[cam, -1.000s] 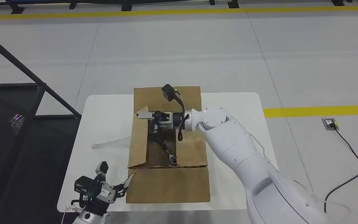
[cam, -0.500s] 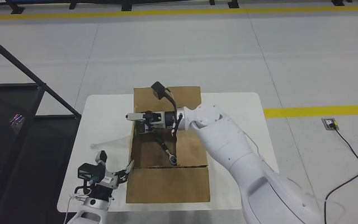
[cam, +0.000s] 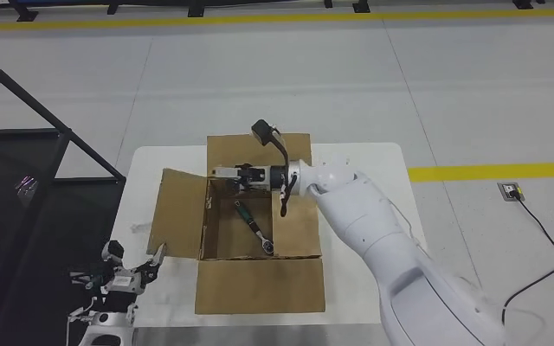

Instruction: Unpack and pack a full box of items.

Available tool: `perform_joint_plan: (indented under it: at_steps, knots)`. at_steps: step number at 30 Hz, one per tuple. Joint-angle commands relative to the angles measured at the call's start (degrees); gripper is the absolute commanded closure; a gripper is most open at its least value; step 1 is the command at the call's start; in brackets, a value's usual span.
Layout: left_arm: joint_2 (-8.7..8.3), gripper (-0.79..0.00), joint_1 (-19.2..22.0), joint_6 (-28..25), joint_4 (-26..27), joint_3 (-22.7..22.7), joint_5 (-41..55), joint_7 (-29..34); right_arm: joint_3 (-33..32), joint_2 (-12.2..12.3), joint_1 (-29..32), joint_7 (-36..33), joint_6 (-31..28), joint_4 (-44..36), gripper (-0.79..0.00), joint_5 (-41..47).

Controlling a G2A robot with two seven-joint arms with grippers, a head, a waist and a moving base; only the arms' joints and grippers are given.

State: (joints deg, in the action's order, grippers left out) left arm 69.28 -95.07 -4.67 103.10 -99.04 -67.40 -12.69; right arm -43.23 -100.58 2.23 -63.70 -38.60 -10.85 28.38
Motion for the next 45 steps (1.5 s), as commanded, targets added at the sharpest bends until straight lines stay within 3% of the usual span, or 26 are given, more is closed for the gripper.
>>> perform_joint_plan:
  at_steps: [1,11,28,32,37,41,45]
  knots:
    - [-0.05,-0.785,0.51,-0.53,-1.58,-0.88,1.02,0.72,-0.51,0.57,0.08,0.41,-0.78,0.0,-0.785,-0.16]
    - [-0.08,-0.785,3.9,-1.25,-7.05,-0.4,0.02,3.15,-0.68,3.4,1.0,5.25,-7.24,-5.77,-0.785,-6.92]
    - [0.07,-0.785,3.84,-0.93,-7.88,-0.67,-1.05,2.73,-0.6,3.5,1.02,5.41,-7.4,-5.94,-0.785,-7.37]
    - [0.14,-0.785,1.86,-1.09,-4.23,-1.95,-0.06,0.6,-0.28,3.91,1.89,6.71,-7.6,-8.49,-0.785,-9.78]
    - [0.29,-0.785,-2.95,-2.5,4.21,-4.02,1.95,-2.21,-1.02,5.93,3.35,7.54,-9.53,-13.81,-0.785,-14.33]
    - [0.51,-0.785,-7.4,-4.3,11.92,-3.85,2.13,-4.08,-3.53,8.72,5.8,10.44,-12.43,-19.23,-0.785,-17.49]
    - [0.51,-0.785,-10.41,-8.8,18.22,-2.45,2.64,-1.99,-8.16,12.33,10.58,12.82,-14.6,-26.81,-0.785,-20.63]
